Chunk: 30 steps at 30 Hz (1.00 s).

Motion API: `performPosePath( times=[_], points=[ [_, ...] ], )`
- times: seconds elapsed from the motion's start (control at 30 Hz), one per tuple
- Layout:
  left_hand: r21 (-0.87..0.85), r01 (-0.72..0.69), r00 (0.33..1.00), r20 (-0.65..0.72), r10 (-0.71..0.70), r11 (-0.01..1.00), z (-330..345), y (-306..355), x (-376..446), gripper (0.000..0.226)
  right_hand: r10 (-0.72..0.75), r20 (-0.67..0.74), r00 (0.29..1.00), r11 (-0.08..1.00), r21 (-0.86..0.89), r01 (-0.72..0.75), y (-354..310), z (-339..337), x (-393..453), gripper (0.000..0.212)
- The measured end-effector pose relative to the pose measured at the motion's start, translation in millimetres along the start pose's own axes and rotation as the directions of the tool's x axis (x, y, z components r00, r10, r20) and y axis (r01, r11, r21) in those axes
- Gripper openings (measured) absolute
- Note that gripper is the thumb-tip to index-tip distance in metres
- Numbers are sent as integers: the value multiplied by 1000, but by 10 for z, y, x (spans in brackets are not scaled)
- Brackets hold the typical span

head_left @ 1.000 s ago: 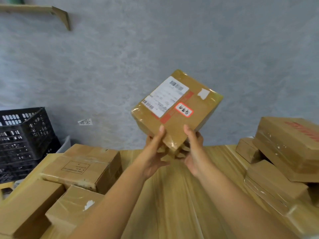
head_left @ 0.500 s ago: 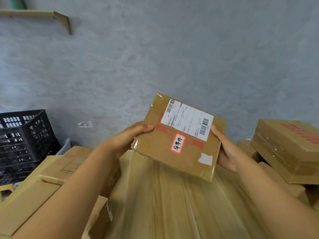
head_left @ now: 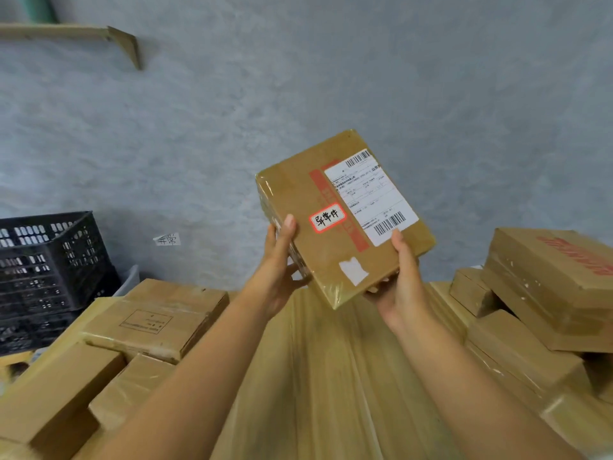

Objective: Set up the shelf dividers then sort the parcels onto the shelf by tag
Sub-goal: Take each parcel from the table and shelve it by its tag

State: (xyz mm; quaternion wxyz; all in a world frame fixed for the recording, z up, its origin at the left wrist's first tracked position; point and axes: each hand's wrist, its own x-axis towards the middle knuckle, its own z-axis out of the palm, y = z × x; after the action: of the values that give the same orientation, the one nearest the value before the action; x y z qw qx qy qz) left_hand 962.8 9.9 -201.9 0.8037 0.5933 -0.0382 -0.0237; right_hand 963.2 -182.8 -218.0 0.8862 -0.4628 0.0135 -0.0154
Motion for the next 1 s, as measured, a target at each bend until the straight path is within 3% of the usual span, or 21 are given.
performPosePath(
  times=[0.17,0.43,0.57,0.7,0.87,1.0],
  points=[
    [53,-102,994,-34,104,993,-106,108,14,109,10,95,995,980,-198,9,-75,-189,-71,78],
    [200,-168,984,-15,175,965,-195,370,55,109,132,316,939,936,-352,-13,-362,-413,-50,55],
    [218,-138,990,17,138,966,-205,385,11,106,158,336,928,949,-313,-48,-461,-415,-87,45],
    [272,-100,986,157,59,957,-134,254,-25,88,183,327,927,930,-362,-56,-576,-366,-150,42],
    [304,-23,988,152,-24,952,64,64,-42,96,198,245,949,910,-405,-85,-593,-534,-247,35],
    [268,34,977,192,-88,963,297,-98,-19,87,173,212,962,924,-372,-85,-562,-839,-415,59]
  ],
)
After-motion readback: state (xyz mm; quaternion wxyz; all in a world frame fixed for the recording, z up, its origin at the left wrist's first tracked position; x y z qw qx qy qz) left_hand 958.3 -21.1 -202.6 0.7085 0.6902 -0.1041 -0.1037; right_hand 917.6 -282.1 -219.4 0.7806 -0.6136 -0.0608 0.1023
